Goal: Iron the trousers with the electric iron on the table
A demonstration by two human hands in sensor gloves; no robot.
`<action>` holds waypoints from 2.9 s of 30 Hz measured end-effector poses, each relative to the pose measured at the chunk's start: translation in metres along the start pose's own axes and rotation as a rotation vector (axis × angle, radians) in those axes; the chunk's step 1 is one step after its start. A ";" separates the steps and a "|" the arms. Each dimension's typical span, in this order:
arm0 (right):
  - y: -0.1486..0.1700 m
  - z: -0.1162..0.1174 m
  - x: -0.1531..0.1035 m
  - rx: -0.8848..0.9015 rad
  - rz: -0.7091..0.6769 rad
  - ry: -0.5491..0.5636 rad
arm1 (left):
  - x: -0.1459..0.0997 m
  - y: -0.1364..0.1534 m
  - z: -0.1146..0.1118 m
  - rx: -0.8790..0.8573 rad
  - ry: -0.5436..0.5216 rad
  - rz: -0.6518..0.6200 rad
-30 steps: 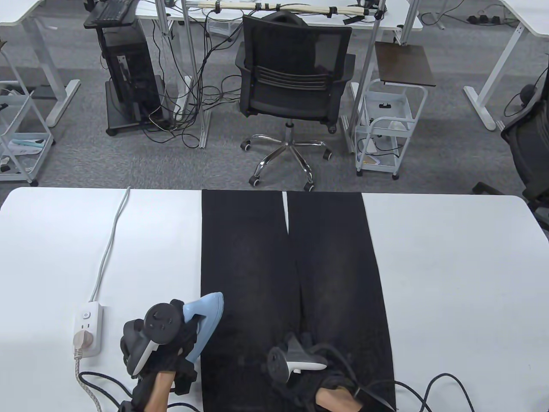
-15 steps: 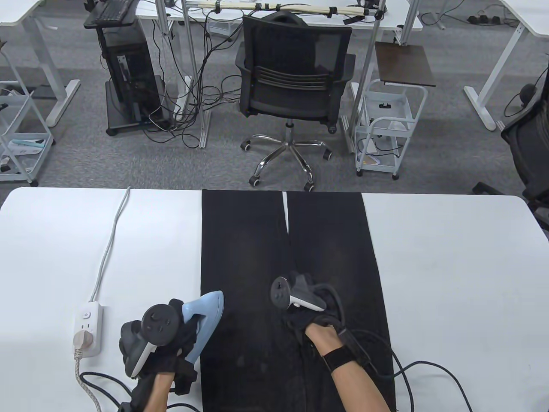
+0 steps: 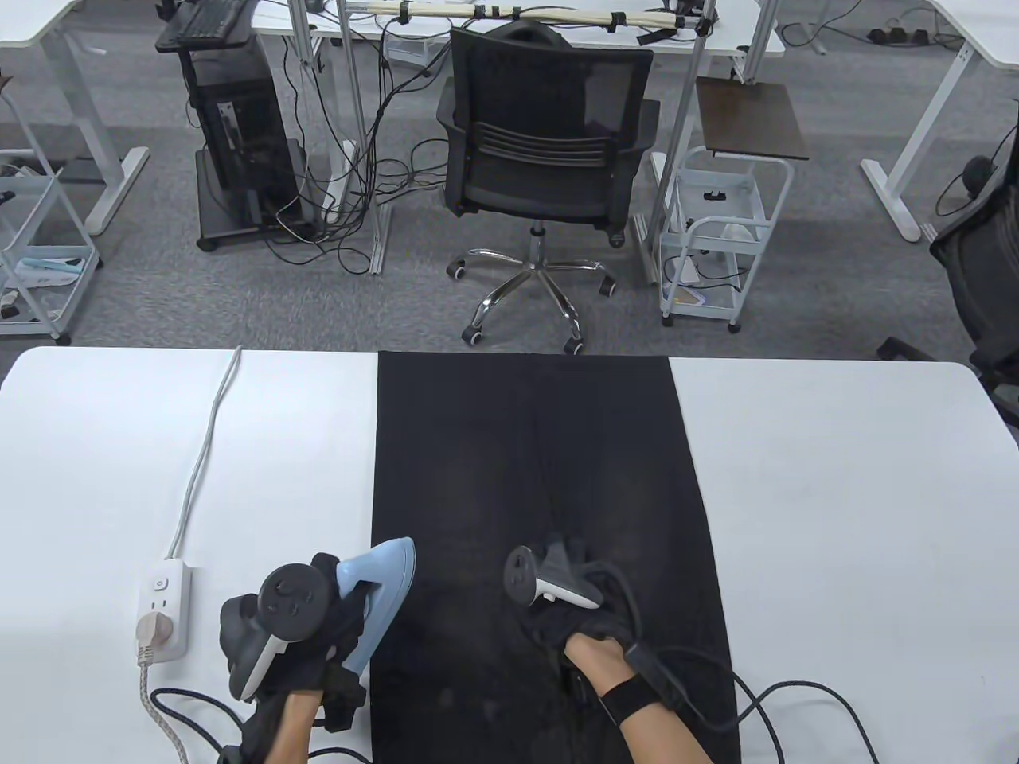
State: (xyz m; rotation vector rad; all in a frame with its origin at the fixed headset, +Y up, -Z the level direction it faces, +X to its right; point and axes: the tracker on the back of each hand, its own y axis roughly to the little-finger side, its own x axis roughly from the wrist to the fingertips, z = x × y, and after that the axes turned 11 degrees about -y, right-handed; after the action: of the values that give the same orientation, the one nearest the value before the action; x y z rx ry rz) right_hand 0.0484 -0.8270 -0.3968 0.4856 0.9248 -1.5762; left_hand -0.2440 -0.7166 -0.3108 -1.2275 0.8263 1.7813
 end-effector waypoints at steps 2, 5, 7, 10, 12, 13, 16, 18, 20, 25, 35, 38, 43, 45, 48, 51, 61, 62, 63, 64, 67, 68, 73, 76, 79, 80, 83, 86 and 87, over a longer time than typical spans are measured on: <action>0.000 0.008 -0.010 -0.002 -0.022 -0.020 | 0.000 -0.001 -0.001 0.009 0.009 -0.002; -0.003 0.019 -0.027 -0.052 -0.042 -0.050 | 0.000 -0.002 -0.004 0.018 0.024 -0.005; -0.005 0.027 -0.037 -0.069 -0.057 -0.065 | 0.000 -0.002 -0.004 0.022 0.027 -0.008; -0.009 0.036 -0.053 -0.086 -0.089 -0.115 | 0.000 -0.003 -0.005 0.026 0.031 -0.012; -0.012 0.042 -0.066 -0.113 -0.122 -0.158 | -0.001 -0.005 -0.006 0.030 0.038 -0.017; -0.014 0.045 -0.072 -0.126 -0.140 -0.178 | -0.001 -0.005 -0.006 0.032 0.041 -0.020; -0.019 0.053 -0.091 -0.155 -0.192 -0.191 | -0.002 -0.010 -0.010 0.048 0.060 -0.039; -0.021 0.053 -0.103 -0.122 -0.249 -0.189 | -0.005 -0.017 -0.012 0.058 0.086 -0.068; -0.016 0.042 -0.114 -0.028 -0.309 -0.157 | -0.009 -0.027 -0.014 0.061 0.111 -0.106; 0.004 0.021 -0.114 0.030 -0.187 0.144 | -0.021 -0.055 -0.024 0.079 0.163 -0.218; 0.028 0.038 -0.069 0.012 -0.087 0.018 | -0.057 -0.112 -0.081 0.371 0.376 -0.458; 0.027 0.041 -0.067 0.001 -0.083 -0.017 | -0.061 -0.114 -0.094 0.442 0.406 -0.478; 0.025 0.042 -0.066 -0.012 -0.083 -0.033 | -0.055 -0.120 -0.102 0.493 0.386 -0.470; 0.024 0.042 -0.066 -0.016 -0.081 -0.040 | -0.043 -0.120 -0.105 0.498 0.365 -0.436; 0.024 0.042 -0.066 -0.019 -0.080 -0.042 | -0.015 -0.118 -0.112 0.510 0.354 -0.380; 0.025 0.041 -0.066 -0.019 -0.080 -0.046 | 0.022 -0.117 -0.121 0.521 0.343 -0.310; 0.026 0.042 -0.065 -0.016 -0.083 -0.058 | 0.127 -0.109 -0.144 0.560 0.351 -0.088; 0.026 0.042 -0.065 -0.015 -0.084 -0.060 | 0.131 -0.108 -0.144 0.560 0.351 -0.083; 0.027 0.042 -0.065 -0.014 -0.085 -0.062 | 0.132 -0.108 -0.144 0.557 0.355 -0.078; 0.027 0.042 -0.065 -0.013 -0.087 -0.065 | 0.131 -0.108 -0.144 0.555 0.353 -0.081; 0.028 0.042 -0.065 -0.009 -0.092 -0.076 | 0.121 -0.109 -0.142 0.545 0.354 -0.100; 0.028 0.042 -0.064 -0.007 -0.093 -0.079 | 0.114 -0.109 -0.141 0.537 0.354 -0.113; 0.029 0.041 -0.064 0.002 -0.099 -0.093 | 0.072 -0.113 -0.131 0.518 0.372 -0.195; 0.029 0.041 -0.064 0.004 -0.097 -0.099 | 0.043 -0.114 -0.122 0.504 0.391 -0.251; 0.030 0.041 -0.064 0.001 -0.096 -0.100 | 0.007 -0.113 -0.111 0.483 0.406 -0.315; 0.030 0.041 -0.064 0.001 -0.097 -0.100 | -0.002 -0.113 -0.109 0.479 0.412 -0.332; 0.031 0.041 -0.064 0.004 -0.099 -0.102 | -0.033 -0.115 -0.100 0.466 0.436 -0.395; 0.031 0.040 -0.064 0.002 -0.098 -0.103 | -0.060 -0.118 -0.094 0.452 0.451 -0.463; 0.031 0.040 -0.064 0.002 -0.098 -0.103 | -0.065 -0.118 -0.093 0.450 0.451 -0.475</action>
State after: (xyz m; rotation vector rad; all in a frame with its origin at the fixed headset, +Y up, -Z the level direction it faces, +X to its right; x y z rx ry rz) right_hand 0.1000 -0.8182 -0.3336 0.3617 0.8800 -1.6750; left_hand -0.0869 -0.7571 -0.2873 -1.3864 1.0141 0.8887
